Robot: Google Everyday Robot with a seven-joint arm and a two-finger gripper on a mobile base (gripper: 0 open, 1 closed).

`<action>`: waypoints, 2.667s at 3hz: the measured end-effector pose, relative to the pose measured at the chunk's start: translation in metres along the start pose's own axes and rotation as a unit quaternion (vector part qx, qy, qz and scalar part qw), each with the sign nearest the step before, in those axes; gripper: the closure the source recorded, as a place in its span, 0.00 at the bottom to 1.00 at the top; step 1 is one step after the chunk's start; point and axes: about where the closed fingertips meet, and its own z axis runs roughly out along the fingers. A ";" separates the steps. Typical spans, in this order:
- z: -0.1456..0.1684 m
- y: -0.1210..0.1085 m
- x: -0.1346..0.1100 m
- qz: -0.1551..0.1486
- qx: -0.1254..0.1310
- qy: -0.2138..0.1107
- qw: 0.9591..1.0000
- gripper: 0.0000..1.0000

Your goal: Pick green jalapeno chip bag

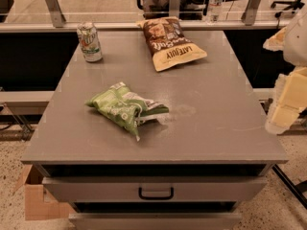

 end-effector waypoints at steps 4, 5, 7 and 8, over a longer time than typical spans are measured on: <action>0.028 0.030 -0.089 -0.039 -0.052 -0.234 0.970 0.00; 0.040 0.044 -0.125 -0.071 -0.040 -0.285 0.955 0.00; 0.067 0.045 -0.170 -0.065 -0.044 -0.315 0.946 0.00; 0.094 0.046 -0.182 -0.066 -0.064 -0.315 0.945 0.00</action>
Offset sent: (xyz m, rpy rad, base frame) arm -0.0036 0.0087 -0.0048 0.1199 -0.0118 0.0055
